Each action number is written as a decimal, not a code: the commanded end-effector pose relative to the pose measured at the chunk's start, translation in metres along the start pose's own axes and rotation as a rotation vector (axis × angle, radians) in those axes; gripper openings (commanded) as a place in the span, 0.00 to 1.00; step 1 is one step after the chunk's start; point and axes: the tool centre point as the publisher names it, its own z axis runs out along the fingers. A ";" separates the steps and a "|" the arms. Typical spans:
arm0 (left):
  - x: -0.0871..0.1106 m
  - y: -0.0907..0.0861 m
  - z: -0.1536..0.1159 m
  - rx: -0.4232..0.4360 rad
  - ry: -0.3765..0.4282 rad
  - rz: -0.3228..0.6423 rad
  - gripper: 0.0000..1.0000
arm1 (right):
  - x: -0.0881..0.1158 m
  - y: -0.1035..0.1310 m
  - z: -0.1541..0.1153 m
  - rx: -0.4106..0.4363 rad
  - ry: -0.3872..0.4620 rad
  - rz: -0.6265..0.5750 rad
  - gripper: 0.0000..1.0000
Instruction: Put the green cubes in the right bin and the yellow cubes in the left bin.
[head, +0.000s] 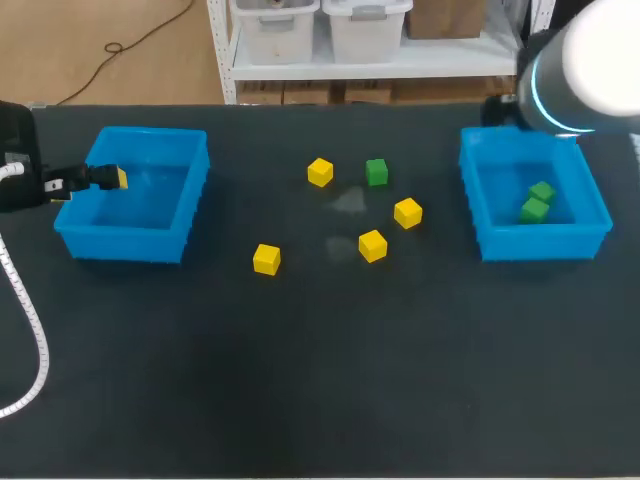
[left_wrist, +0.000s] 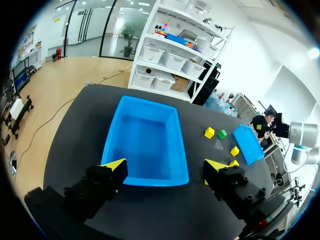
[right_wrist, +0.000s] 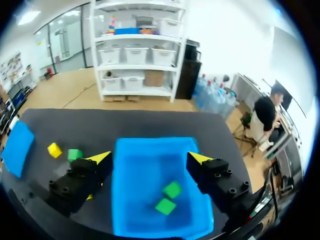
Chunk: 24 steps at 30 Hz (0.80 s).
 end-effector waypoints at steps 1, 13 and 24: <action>-0.001 -0.003 0.001 -0.013 0.003 -0.001 1.00 | -0.004 0.035 0.003 -0.019 -0.002 -0.037 1.00; -0.001 -0.003 0.001 -0.013 0.003 -0.001 1.00 | -0.028 0.109 0.062 -0.001 0.111 -0.250 1.00; -0.001 -0.003 0.001 -0.013 0.003 -0.001 1.00 | -0.020 0.127 0.081 0.049 0.143 -0.372 1.00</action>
